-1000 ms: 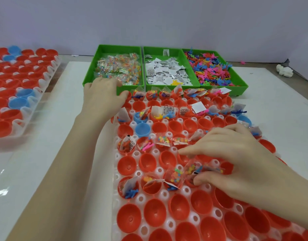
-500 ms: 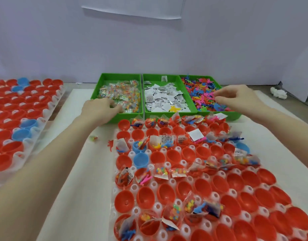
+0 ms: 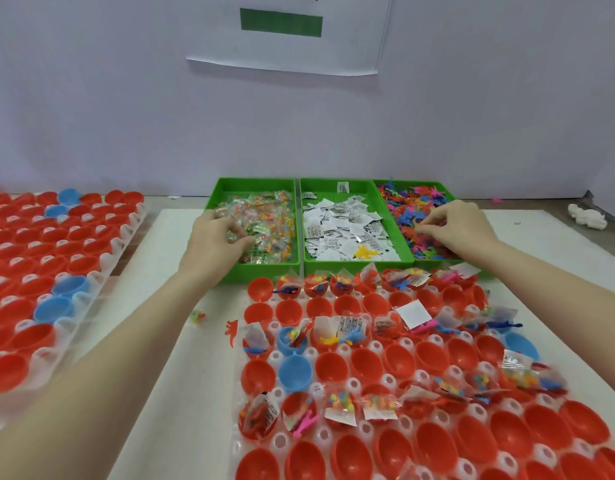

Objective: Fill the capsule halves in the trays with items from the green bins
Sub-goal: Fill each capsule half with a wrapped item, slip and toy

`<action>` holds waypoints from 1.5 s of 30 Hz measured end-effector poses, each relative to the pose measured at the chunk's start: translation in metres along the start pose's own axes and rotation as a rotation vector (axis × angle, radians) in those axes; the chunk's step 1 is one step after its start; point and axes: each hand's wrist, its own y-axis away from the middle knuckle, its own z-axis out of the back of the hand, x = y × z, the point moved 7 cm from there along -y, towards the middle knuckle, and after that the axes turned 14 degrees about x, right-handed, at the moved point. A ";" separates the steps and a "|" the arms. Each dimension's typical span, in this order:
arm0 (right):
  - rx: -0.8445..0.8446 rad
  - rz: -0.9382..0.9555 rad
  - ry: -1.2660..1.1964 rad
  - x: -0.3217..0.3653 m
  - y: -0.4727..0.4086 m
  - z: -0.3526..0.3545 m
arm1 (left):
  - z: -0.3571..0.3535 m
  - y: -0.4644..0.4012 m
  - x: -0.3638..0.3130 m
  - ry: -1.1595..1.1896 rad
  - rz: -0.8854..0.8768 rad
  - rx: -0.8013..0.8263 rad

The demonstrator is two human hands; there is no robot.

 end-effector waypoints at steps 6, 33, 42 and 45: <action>-0.206 -0.076 -0.184 -0.011 0.001 0.018 | 0.009 0.006 0.001 0.142 -0.014 -0.137; 0.308 -0.037 -0.029 0.075 -0.030 -0.057 | -0.002 -0.005 0.006 0.066 0.062 -0.014; 0.049 0.151 -0.480 0.093 0.016 -0.001 | -0.003 -0.008 0.013 0.278 0.037 -0.044; 0.180 0.178 -0.765 0.109 0.063 0.011 | 0.014 0.003 0.018 0.664 0.062 -0.191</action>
